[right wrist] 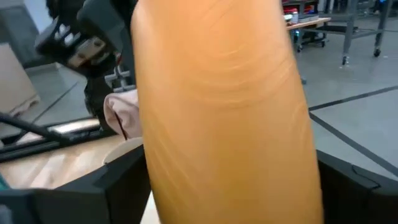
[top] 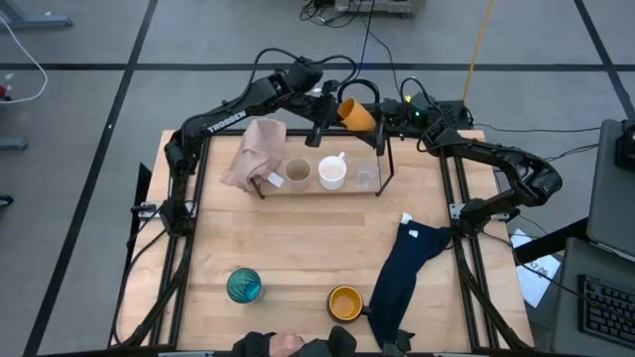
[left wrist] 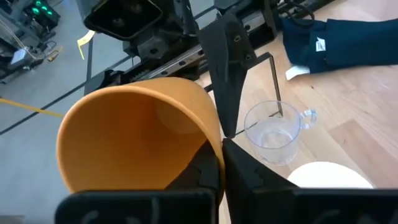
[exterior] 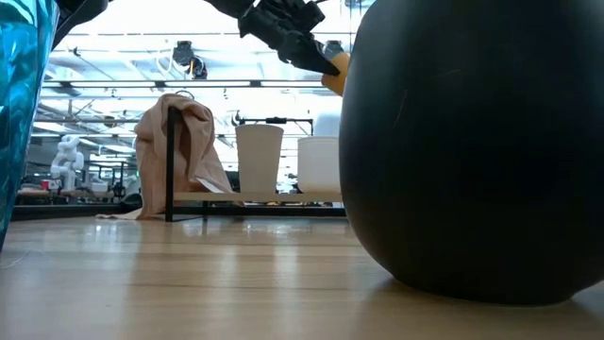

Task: Stack small to large cups/mugs on shelf
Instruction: Put the orange cup on the shelf

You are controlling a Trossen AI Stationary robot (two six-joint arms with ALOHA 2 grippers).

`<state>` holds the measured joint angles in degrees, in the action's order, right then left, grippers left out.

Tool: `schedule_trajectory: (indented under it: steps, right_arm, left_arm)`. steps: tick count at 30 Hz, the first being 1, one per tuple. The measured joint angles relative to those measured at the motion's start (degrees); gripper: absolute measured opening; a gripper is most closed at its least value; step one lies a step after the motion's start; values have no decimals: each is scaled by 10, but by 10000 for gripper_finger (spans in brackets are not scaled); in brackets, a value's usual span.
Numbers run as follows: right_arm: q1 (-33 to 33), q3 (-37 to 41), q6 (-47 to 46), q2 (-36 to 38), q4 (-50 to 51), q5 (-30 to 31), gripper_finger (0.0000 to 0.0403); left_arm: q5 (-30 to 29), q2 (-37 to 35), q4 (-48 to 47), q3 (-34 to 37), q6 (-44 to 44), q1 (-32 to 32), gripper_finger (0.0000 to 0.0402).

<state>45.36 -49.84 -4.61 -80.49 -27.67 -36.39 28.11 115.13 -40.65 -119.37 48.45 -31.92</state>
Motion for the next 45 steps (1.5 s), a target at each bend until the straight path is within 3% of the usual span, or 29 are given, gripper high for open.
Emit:
schedule_trajectory:
  steps: [8, 21, 31, 38, 45]
  right_arm:
    - [-1, 0, -1, 23, 5, 15, 370]
    - [-1, 0, 19, 38, 38, 23, 373]
    - [-1, 0, 82, 75, 69, 68, 373]
    - [0, 0, 118, 120, 147, 121, 373]
    - [-1, 0, 133, 199, 206, 123, 373]
  left_arm:
    - [-7, 0, 10, -1, 1, 2, 3]
    - [-17, -1, 15, -1, -1, 2, 1]
    - [-37, -6, 20, -1, 5, 1, 1]
    - [-52, -14, 10, -1, 1, -3, 0]
    - [-87, -18, -14, -1, -3, -5, 0]
